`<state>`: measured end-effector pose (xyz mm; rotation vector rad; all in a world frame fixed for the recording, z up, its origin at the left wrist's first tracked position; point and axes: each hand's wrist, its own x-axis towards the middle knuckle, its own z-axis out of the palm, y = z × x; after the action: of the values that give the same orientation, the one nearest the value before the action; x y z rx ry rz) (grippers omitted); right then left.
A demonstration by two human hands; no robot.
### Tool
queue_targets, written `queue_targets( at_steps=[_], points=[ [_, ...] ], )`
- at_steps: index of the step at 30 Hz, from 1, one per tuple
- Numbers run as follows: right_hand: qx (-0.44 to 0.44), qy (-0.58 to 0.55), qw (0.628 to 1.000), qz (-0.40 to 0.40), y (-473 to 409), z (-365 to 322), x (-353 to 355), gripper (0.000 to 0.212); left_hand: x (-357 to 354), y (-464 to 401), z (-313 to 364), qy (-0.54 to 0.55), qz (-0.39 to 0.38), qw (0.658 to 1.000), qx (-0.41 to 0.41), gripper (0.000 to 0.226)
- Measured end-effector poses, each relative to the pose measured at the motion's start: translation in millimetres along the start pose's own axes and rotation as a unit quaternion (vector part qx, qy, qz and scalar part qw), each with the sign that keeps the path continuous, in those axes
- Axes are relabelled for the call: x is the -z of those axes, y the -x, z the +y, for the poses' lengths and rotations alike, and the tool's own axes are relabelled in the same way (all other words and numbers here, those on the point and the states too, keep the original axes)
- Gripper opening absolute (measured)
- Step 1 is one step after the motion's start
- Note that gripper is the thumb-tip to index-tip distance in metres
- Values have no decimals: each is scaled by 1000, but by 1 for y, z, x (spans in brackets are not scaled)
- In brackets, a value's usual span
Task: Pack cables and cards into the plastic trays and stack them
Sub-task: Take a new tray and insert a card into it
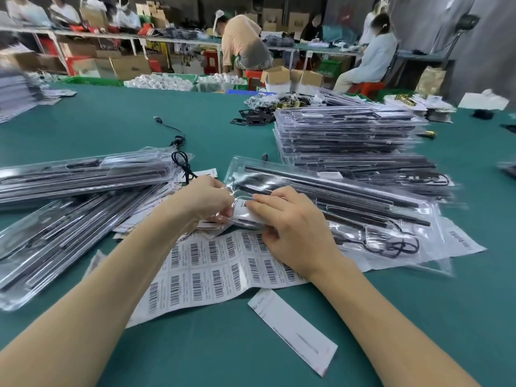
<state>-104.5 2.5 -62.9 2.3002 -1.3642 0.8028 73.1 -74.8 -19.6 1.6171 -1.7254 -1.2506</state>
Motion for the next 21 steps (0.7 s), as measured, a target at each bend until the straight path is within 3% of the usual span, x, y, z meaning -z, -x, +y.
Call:
queue_targets(
  at_steps=[5,11,16,21],
  points=[
    [-41,31,999,8,-3,0,5,42,15,1,1,50,-57,997,28,8],
    [-18,34,999,28,-5,-7,5,35,22,1,-1,84,-102,989,59,3],
    [-6,37,998,44,-7,-11,5,32,24,8,0,150,-134,977,71,19],
    [-20,41,998,37,-8,-12,7,38,16,9,2,172,-102,978,62,26]
  ],
)
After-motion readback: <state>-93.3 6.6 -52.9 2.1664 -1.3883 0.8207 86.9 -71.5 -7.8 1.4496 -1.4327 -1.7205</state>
